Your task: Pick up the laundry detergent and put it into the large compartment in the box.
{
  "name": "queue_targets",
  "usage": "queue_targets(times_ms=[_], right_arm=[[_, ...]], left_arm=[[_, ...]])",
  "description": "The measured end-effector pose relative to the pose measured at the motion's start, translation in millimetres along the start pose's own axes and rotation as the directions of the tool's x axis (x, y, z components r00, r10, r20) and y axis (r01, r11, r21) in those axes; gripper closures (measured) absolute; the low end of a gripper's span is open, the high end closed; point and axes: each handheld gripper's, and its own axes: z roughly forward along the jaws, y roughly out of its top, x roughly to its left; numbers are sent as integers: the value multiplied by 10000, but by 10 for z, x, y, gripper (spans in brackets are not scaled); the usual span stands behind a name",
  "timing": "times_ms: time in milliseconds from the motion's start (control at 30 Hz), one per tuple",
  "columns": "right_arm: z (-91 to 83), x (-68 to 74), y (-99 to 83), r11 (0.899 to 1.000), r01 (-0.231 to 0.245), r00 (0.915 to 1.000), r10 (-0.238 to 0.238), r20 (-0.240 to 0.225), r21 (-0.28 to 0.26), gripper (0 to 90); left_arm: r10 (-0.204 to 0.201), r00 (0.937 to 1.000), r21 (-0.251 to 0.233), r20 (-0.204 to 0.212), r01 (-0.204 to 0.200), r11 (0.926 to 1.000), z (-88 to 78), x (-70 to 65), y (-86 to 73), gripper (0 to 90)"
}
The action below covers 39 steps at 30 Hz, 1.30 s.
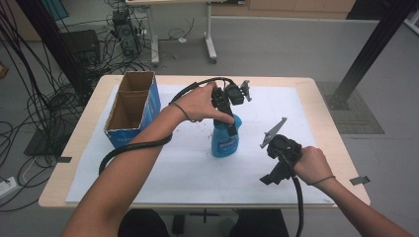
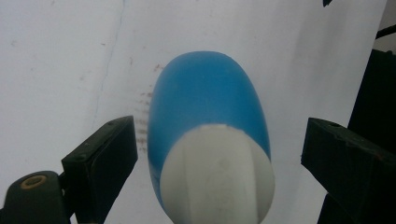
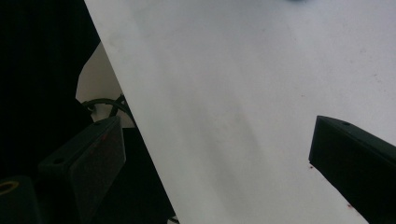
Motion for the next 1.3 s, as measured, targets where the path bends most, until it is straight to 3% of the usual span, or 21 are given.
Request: queue_targets(times_ms=[1300], right_arm=[[19,-4,23,10000,-15,10000,15,-54,1,35]], left_arm=[[-88,9999,-161,72,90,9998,-6,11,-24,109]])
